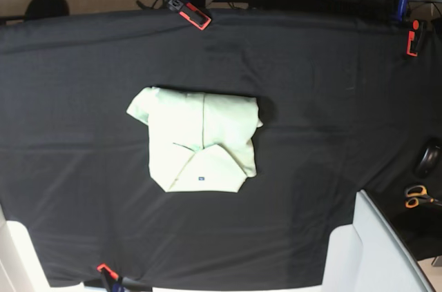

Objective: Fold the T-shirt properly

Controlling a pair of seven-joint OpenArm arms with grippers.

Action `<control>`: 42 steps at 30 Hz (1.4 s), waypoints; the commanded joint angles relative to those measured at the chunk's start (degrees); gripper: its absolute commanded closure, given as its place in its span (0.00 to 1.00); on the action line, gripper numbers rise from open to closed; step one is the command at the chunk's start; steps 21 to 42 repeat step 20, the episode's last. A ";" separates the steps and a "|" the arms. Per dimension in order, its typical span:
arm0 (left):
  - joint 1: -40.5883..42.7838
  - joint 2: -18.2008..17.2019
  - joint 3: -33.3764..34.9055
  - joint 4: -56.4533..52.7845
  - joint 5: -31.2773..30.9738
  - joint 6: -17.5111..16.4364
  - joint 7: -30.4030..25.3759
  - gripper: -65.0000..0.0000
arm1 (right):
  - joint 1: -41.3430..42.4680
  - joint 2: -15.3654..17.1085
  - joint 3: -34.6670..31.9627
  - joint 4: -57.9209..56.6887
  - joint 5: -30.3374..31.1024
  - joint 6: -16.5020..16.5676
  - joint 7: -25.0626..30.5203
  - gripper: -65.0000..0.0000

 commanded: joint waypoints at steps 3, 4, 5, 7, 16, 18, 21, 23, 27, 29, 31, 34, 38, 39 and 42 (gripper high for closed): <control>0.15 0.14 -0.48 -5.93 -0.27 -0.39 -10.36 1.00 | -0.76 1.86 0.35 -0.05 0.25 10.33 5.22 1.00; 0.15 0.14 -0.56 -5.93 -0.53 -0.30 -11.68 1.00 | -0.84 1.95 0.44 -0.14 0.33 13.49 6.62 1.00; 0.41 0.14 0.05 -5.84 -0.79 -0.30 -13.09 1.00 | -0.93 2.04 0.44 -0.23 0.33 16.22 7.94 1.00; 0.23 0.14 -0.30 -5.75 -0.97 -0.30 -15.81 1.00 | -1.02 2.12 0.44 -0.32 0.33 19.65 9.09 1.00; -0.03 0.14 0.05 -5.84 -0.62 -0.30 -18.54 1.00 | -0.67 2.04 0.44 -0.41 0.33 20.26 9.26 1.00; 0.06 0.14 0.05 -5.84 -0.53 -0.30 -18.54 1.00 | -0.67 2.21 0.44 -0.41 0.33 20.26 9.26 1.00; 0.06 0.14 0.05 -5.84 -0.53 -0.30 -18.54 1.00 | -0.67 2.30 0.35 -0.41 0.33 20.26 9.26 1.00; 0.06 0.14 0.05 -5.84 -0.53 -0.30 -18.54 1.00 | -0.67 2.30 0.35 -0.41 0.33 20.26 9.26 1.00; 0.06 0.14 0.05 -5.84 -0.53 -0.30 -18.54 1.00 | -0.67 2.30 0.35 -0.41 0.33 20.26 9.26 1.00; 0.06 0.14 0.05 -5.84 -0.53 -0.30 -18.54 1.00 | -0.67 2.30 0.35 -0.41 0.33 20.26 9.26 1.00; 0.06 0.14 0.05 -5.84 -0.53 -0.30 -18.54 1.00 | -0.67 2.30 0.35 -0.41 0.33 20.26 9.26 1.00; 0.06 0.14 0.05 -5.84 -0.53 -0.30 -18.54 1.00 | -0.67 2.30 0.35 -0.41 0.33 20.26 9.26 1.00; 0.06 0.14 0.05 -5.84 -0.53 -0.30 -18.54 1.00 | -0.67 2.30 0.35 -0.41 0.33 20.26 9.26 1.00; 0.06 0.14 0.05 -5.84 -0.53 -0.30 -18.54 1.00 | -0.67 2.30 0.35 -0.41 0.33 20.26 9.26 1.00; 0.06 0.14 0.05 -5.84 -0.53 -0.30 -18.54 1.00 | -0.67 2.30 0.35 -0.41 0.33 20.26 9.26 1.00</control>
